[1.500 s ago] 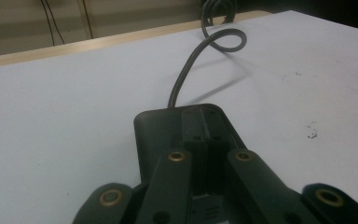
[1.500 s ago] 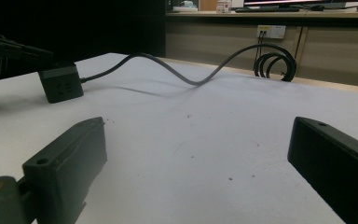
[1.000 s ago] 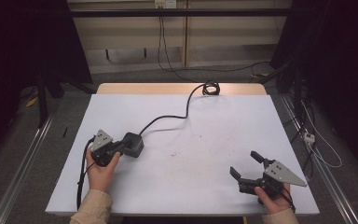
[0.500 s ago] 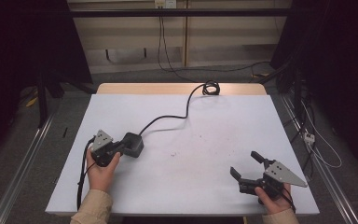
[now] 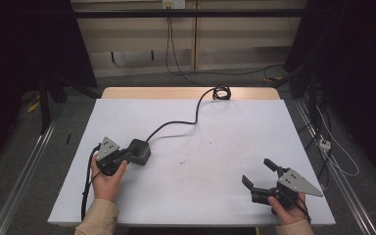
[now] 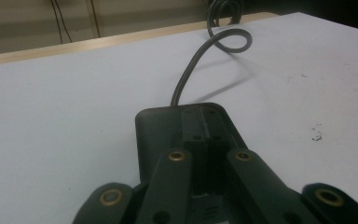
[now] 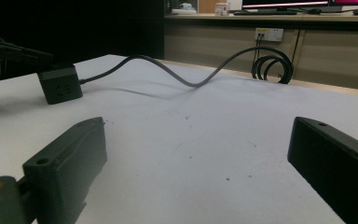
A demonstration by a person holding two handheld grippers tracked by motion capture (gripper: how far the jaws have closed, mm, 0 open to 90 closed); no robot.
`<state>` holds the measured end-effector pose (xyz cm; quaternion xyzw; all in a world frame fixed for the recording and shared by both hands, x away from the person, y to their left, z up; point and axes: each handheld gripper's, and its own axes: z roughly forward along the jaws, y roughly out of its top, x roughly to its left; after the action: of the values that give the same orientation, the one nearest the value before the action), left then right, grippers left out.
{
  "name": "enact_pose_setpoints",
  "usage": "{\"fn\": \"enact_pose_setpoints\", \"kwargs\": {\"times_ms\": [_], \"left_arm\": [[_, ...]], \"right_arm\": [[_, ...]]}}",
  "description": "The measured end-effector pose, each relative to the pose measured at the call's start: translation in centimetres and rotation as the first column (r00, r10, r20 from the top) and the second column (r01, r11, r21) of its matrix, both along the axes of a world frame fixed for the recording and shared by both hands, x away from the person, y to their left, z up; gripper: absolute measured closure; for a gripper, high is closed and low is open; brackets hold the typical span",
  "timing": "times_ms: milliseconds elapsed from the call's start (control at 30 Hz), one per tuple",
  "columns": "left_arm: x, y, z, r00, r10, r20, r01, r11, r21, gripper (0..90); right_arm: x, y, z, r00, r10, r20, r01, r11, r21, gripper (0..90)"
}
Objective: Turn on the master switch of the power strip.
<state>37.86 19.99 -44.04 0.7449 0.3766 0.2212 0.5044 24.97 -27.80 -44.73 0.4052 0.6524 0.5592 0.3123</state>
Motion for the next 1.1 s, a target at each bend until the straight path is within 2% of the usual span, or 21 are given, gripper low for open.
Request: {"fn": "enact_pose_setpoints", "kwargs": {"times_ms": [300,400,1100], "left_arm": [[-0.02,0.05,-0.03,1.0,0.0,-0.003,0.0,1.0,0.0,90.0],[-0.1,-0.06,-0.03,1.0,0.001,0.0,-0.001,0.9999,0.016,90.0],[-0.12,-0.16,0.0,1.0,0.006,0.007,-0.006,0.9998,0.018,90.0]], "right_arm": [[-0.01,-0.02,0.02,1.0,0.002,0.004,-0.002,1.0,-0.005,3.8],[0.0,-0.01,0.03,1.0,0.001,0.006,-0.001,1.0,-0.005,3.7],[0.04,0.01,0.04,1.0,0.004,0.007,-0.004,1.0,-0.006,3.8]]}}
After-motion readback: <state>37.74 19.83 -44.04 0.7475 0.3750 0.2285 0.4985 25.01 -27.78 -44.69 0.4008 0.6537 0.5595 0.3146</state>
